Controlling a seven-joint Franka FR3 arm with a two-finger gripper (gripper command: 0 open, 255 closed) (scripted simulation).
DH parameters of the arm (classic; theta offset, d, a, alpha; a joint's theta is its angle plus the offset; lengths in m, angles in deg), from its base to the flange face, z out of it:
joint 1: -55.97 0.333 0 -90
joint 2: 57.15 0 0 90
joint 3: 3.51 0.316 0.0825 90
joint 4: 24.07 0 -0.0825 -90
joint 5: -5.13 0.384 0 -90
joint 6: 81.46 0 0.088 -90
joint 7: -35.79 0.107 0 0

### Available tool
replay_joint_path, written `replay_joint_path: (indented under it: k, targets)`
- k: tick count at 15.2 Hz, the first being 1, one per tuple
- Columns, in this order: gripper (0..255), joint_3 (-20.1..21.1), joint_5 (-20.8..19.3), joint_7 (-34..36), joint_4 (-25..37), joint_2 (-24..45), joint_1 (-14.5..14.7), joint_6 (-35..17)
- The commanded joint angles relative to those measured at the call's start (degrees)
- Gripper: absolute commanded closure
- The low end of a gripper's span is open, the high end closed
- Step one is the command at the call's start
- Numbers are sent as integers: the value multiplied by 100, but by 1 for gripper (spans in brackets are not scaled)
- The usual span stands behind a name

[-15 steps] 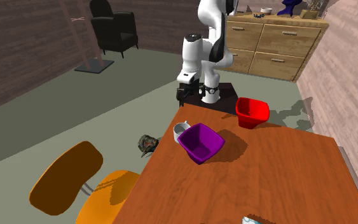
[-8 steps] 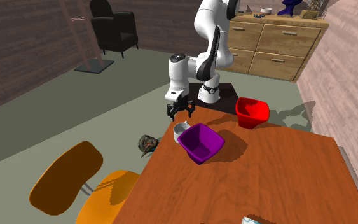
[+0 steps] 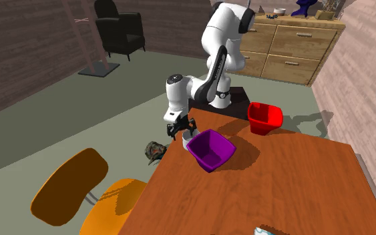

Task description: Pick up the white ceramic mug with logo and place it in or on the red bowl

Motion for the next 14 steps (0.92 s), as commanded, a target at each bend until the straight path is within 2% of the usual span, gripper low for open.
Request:
replay_joint_path:
  k: [1, 5, 12, 13, 14]
  targets:
    - [0, 64, 144, -99, -1, 132, -37, -105]
    - [0, 191, 391, -265, -2, 373, -108, -298]
    - [0, 192, 391, -265, -2, 373, -109, -298]
    - [255, 192, 391, -265, -2, 373, -109, -298]
    - [255, 192, 391, -265, -2, 373, -109, -298]
